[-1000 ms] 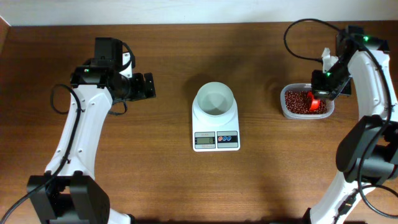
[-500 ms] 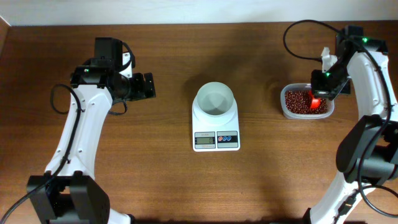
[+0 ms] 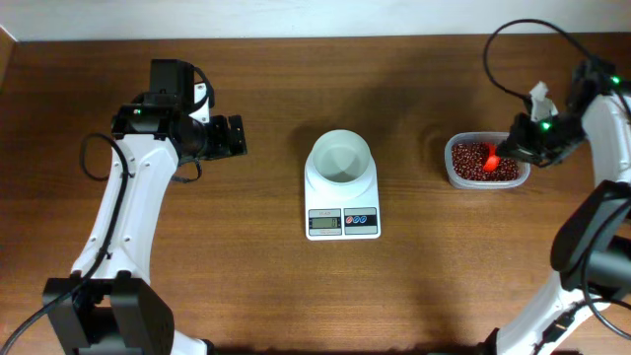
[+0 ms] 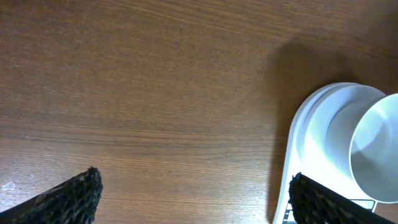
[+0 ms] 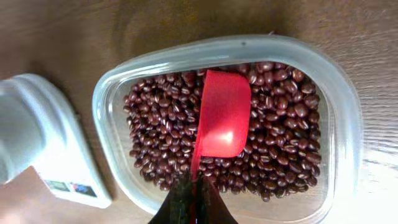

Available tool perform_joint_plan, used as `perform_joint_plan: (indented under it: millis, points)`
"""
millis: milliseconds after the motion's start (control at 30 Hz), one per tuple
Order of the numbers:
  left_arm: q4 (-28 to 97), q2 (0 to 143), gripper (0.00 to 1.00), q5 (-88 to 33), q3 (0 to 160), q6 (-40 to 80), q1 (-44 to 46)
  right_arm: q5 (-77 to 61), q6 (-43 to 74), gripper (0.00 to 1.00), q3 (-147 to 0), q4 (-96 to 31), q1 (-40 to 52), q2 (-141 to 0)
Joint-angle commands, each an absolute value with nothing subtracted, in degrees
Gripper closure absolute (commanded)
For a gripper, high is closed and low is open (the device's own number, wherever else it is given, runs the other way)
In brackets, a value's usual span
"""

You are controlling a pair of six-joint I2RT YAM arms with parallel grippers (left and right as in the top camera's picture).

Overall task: Scoop item into bowl and weigh 50g on scale
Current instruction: 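Lower the scoop into the beans and drag it to scoop beans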

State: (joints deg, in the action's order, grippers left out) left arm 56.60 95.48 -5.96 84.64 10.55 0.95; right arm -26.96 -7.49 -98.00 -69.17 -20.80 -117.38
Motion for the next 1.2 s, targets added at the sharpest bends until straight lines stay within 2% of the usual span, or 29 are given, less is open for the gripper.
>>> perform_joint_plan:
  millis: [0,200,367,800,1167]
  points:
    - [56.7,95.9,0.01,-5.8,84.5,10.7,1.0,-35.6,-10.6,0.96,-95.0,-68.6,-23.9,-117.8]
    - [56.7,95.9,0.01,-5.8,84.5,10.7,1.0,-42.0,-14.6,0.96,-89.4,-65.4,-26.4,-117.8]
    - [56.7,95.9,0.01,-5.8,84.5,10.7,1.0,-44.2,-10.1,0.96,-89.4,-65.2,-26.7,-117.8]
    - [56.7,95.9,0.01,-5.8,84.5,10.7,1.0,-46.7,-10.1,0.96,-89.7,-69.1,-32.7,-117.7]
    - [56.7,95.9,0.01,-5.8,84.5,10.7,1.0,-51.9,-10.3,0.96,-92.6,-70.5,-33.4,-117.7]
